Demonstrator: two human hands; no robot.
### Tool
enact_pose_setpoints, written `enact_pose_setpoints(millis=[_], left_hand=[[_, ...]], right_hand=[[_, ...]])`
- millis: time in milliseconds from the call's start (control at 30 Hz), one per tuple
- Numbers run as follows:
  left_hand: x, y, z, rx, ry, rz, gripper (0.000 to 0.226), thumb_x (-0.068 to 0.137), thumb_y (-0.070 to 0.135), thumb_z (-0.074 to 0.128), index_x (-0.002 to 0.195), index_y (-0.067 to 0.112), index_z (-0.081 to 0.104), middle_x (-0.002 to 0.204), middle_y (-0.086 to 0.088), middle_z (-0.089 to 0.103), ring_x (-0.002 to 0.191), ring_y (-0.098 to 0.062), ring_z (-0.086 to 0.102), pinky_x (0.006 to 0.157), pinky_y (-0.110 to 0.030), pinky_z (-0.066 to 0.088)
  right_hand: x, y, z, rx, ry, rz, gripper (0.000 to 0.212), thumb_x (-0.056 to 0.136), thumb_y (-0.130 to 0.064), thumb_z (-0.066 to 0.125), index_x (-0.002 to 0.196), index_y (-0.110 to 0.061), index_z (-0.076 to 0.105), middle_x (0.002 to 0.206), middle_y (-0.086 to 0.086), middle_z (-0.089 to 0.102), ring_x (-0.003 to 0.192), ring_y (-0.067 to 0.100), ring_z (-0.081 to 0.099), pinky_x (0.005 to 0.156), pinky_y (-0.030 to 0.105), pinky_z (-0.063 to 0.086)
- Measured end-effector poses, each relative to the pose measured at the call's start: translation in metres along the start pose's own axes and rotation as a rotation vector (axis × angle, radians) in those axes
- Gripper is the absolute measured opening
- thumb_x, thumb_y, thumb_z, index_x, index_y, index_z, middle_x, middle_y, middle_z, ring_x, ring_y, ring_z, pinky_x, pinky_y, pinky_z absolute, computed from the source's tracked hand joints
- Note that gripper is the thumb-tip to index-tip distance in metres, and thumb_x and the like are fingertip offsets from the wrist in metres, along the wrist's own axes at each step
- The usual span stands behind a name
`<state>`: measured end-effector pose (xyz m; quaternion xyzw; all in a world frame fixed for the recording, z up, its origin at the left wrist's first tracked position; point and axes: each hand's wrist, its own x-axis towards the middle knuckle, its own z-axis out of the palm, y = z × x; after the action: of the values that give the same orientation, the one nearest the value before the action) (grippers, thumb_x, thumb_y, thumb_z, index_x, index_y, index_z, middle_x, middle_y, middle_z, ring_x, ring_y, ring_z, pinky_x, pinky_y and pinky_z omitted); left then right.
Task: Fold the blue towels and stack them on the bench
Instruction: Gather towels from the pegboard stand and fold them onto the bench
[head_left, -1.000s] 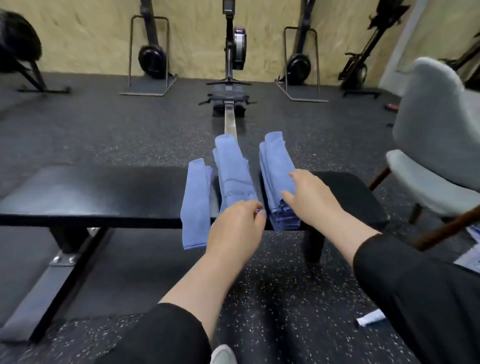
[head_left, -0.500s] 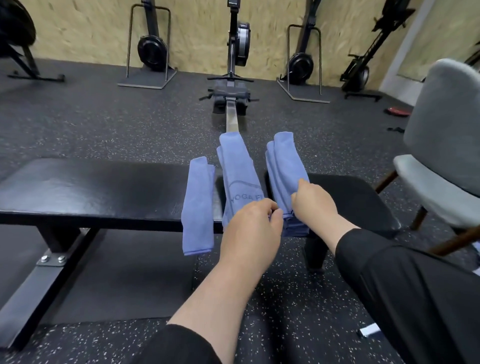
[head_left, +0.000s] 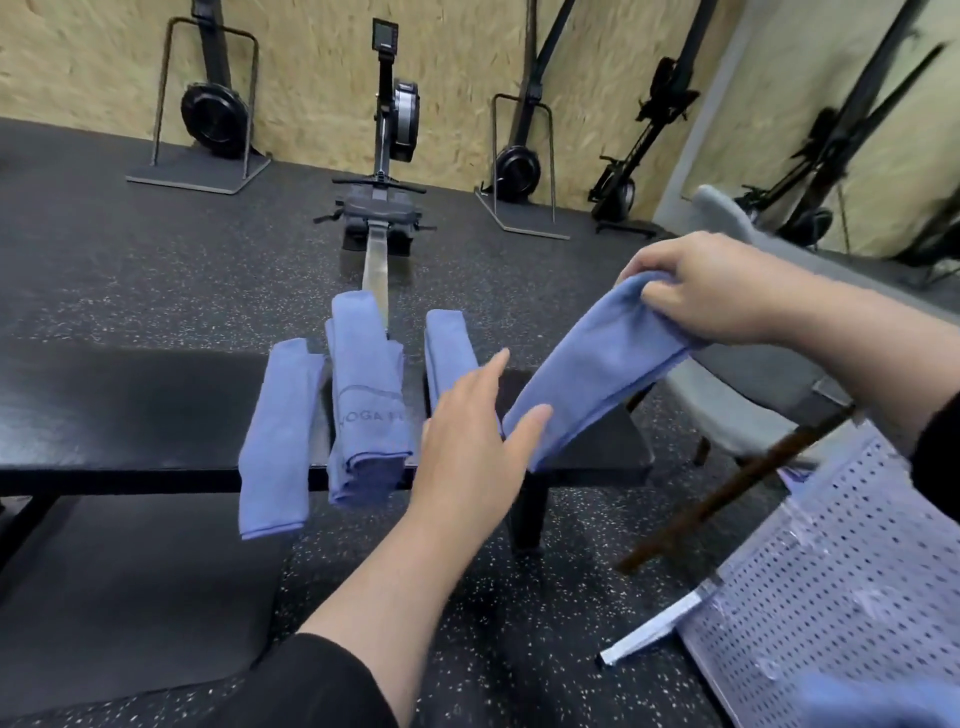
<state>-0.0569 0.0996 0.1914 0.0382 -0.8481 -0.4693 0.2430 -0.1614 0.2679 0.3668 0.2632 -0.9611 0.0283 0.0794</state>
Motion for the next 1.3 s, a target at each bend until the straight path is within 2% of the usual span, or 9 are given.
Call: enact_pose_setpoints(millis=[133,200,300,433,567,733,867,1067,1300], left_hand=[[-0.012,0.036,0.042,-0.311,-0.316,-0.078,0.069,0.09,0.047,0.07,0.151,0.037,0.038,0.137,0.02,0.055,0.125,0.002,0.05,0.098,-0.021,0.04],[-0.022,0.045,0.06,-0.315,-0.477,-0.031,0.034,0.091,0.04,0.072,0.119,0.023,0.063,0.094,0.019,0.063,0.082,0.004,0.056,0.069,-0.014,0.038],[-0.033,0.051,0.079,-0.258,-0.58,0.037,0.034,0.095,0.033,0.068,0.075,0.011,0.05,0.066,0.01,0.042,0.059,-0.006,0.034,0.053,-0.022,0.026],[-0.043,0.058,0.103,-0.134,-0.621,0.157,0.03,0.093,0.029,0.069,0.079,0.007,0.055,0.068,0.004,0.049,0.06,-0.004,0.037,0.055,-0.023,0.03],[-0.051,0.066,0.128,-0.013,-0.676,0.231,0.021,0.091,0.032,0.069,0.08,0.016,0.061,0.073,0.002,0.062,0.068,-0.011,0.05,0.064,-0.034,0.042],[-0.056,0.078,0.157,0.308,-0.781,0.37,0.014,0.089,0.037,0.068,0.088,0.023,0.064,0.083,0.007,0.062,0.083,-0.016,0.057,0.072,-0.035,0.045],[-0.062,0.063,0.177,0.62,-0.896,0.427,0.018,0.092,0.037,0.058,0.095,0.021,0.064,0.093,0.003,0.061,0.088,-0.022,0.06,0.07,-0.033,0.046],[-0.086,0.053,0.227,0.597,-0.795,0.423,0.01,0.096,0.029,0.05,0.091,0.021,0.05,0.087,0.003,0.058,0.085,-0.022,0.056,0.065,-0.034,0.039],[-0.084,0.038,0.285,0.395,-0.745,0.327,0.019,0.092,0.033,0.057,0.111,0.038,0.055,0.085,0.008,0.064,0.084,-0.021,0.061,0.069,-0.036,0.05]], right_hand=[[-0.075,0.014,-0.012,0.041,-0.121,-0.037,0.037,0.092,-0.009,0.046,0.1,-0.034,0.071,0.091,-0.022,0.067,0.084,-0.005,0.059,0.069,0.015,0.042],[-0.106,0.03,-0.008,0.082,-0.152,-0.023,0.037,0.091,-0.011,0.047,0.096,-0.039,0.07,0.087,-0.026,0.068,0.086,-0.01,0.059,0.071,0.013,0.042],[-0.146,0.058,0.004,0.11,-0.216,0.015,0.038,0.087,-0.014,0.048,0.098,-0.046,0.066,0.09,-0.029,0.068,0.087,-0.01,0.06,0.073,0.017,0.044],[-0.186,0.094,0.022,0.201,-0.372,0.094,0.041,0.085,-0.017,0.06,0.112,-0.048,0.058,0.101,-0.022,0.068,0.091,-0.001,0.064,0.079,0.026,0.052],[-0.211,0.107,0.058,0.274,-0.431,0.175,0.065,0.078,-0.054,0.08,0.133,-0.045,0.048,0.117,-0.025,0.063,0.104,0.0,0.062,0.094,0.029,0.05],[-0.233,0.109,0.134,0.199,-0.26,0.257,0.019,0.09,-0.037,0.069,0.096,-0.022,0.059,0.089,-0.003,0.064,0.087,0.023,0.059,0.075,0.04,0.048],[-0.257,0.119,0.177,0.255,-0.254,0.361,0.015,0.093,-0.024,0.061,0.09,-0.02,0.047,0.081,-0.002,0.051,0.082,0.026,0.051,0.065,0.037,0.033],[-0.283,0.133,0.225,0.503,-0.057,0.576,0.024,0.095,-0.017,0.053,0.116,-0.029,0.055,0.091,0.001,0.069,0.087,0.024,0.059,0.072,0.042,0.049],[-0.29,0.16,0.258,0.747,0.249,0.895,0.042,0.096,-0.017,0.054,0.133,-0.036,0.062,0.086,-0.007,0.068,0.078,0.013,0.059,0.061,0.014,0.042]])
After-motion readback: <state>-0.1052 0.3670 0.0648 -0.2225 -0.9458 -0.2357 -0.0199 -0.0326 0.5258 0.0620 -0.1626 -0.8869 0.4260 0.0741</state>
